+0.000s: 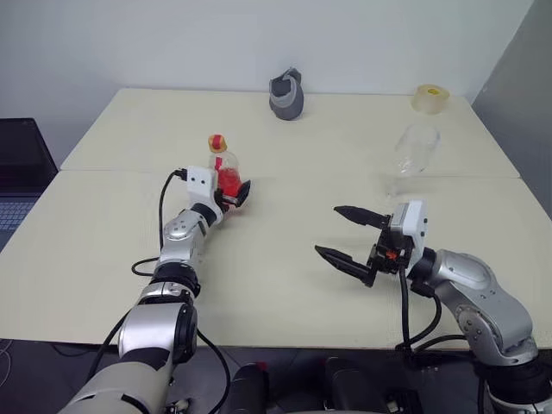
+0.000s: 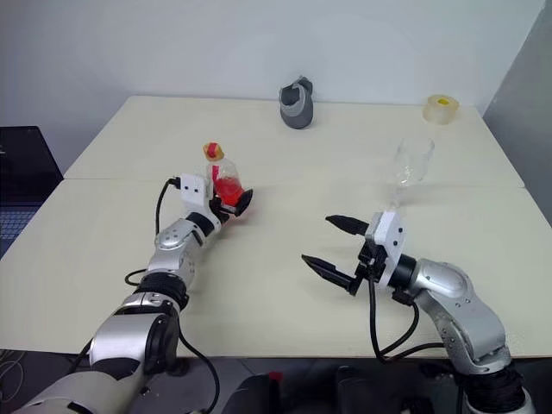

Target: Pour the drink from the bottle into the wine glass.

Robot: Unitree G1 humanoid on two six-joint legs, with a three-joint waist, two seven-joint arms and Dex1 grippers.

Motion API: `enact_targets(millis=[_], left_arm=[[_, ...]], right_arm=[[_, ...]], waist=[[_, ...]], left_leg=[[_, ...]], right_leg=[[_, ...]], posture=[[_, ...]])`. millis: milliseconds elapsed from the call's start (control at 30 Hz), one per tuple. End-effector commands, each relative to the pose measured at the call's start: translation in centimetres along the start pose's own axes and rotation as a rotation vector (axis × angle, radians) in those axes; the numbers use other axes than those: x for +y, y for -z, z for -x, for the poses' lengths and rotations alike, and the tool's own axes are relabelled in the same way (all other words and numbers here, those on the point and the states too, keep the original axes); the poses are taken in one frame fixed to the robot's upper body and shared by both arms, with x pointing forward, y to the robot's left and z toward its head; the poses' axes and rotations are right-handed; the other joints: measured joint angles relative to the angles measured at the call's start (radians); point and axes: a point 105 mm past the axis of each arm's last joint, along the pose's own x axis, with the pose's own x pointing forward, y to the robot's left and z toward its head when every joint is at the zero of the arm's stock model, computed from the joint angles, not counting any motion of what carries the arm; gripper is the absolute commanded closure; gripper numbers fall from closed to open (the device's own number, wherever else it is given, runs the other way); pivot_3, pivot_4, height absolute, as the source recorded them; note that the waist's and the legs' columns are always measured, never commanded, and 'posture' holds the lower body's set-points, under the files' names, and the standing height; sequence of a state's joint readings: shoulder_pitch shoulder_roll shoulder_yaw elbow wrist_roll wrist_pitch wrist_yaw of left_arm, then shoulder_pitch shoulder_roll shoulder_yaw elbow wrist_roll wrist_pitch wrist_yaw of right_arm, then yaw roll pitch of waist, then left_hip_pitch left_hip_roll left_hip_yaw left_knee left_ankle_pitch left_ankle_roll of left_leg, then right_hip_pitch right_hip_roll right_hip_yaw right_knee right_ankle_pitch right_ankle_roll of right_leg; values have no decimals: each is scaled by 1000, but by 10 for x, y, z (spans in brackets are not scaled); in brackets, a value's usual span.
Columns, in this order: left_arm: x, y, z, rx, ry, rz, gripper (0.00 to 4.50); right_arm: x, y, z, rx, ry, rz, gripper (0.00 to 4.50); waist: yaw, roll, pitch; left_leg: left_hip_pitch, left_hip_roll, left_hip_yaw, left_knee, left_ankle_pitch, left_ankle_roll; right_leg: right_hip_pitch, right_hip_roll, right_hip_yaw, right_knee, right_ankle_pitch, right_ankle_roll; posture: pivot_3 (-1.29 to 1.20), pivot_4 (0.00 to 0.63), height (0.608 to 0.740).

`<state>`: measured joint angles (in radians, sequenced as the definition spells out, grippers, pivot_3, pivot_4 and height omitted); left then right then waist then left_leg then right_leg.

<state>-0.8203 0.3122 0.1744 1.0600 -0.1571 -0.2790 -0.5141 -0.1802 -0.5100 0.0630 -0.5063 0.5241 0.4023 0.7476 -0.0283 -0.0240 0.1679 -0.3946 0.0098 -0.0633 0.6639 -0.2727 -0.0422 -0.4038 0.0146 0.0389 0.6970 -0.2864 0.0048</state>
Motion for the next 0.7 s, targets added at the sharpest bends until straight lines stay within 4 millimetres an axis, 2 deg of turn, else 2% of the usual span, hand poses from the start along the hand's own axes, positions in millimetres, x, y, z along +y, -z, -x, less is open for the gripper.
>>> enact_targets(millis=[33,133,200,300,367,533,700], left_arm=[[1,-19,-4,-67,11,-12,1234],[1,-20,-3,-80,19,-8,2002],[2,-22,-3,-88,18,-4,2274],[1,-27,-2,-108,33,-9,2487],[-7,-31,-3,-126,81,-38,2541],[-54,-38,2,-147,322,-124,2550],[-111,-45,21,-155,552,-123,2554]], right_arm=[[1,-9,-2,-26,-19,29,0],[1,-9,-5,-34,-12,41,0],[1,-10,-6,-40,-8,48,0],[0,-12,-9,-50,5,60,0],[-3,-15,-10,-53,29,70,0],[-17,-29,-11,-52,132,48,0],[-14,-51,-18,-65,99,35,0]], waist=[[0,0,0],[0,0,0],[0,0,0],[0,0,0],[0,0,0],[0,0,0],[0,0,0]], left_leg=[[0,0,0,0,0,0],[0,0,0,0,0,0],[-1,0,0,0,0,0],[-1,0,0,0,0,0],[-1,0,0,0,0,0],[-2,0,-4,1,0,0],[-2,0,-7,1,0,-1]], right_leg=[[0,0,0,0,0,0],[0,0,0,0,0,0],[0,0,0,0,0,0],[0,0,0,0,0,0],[0,0,0,0,0,0],[-1,-1,1,0,0,0],[-1,-1,1,0,0,0]], posture=[[0,150,740],[0,150,740],[0,150,740],[0,150,740],[0,150,740],[0,150,740],[0,150,740]])
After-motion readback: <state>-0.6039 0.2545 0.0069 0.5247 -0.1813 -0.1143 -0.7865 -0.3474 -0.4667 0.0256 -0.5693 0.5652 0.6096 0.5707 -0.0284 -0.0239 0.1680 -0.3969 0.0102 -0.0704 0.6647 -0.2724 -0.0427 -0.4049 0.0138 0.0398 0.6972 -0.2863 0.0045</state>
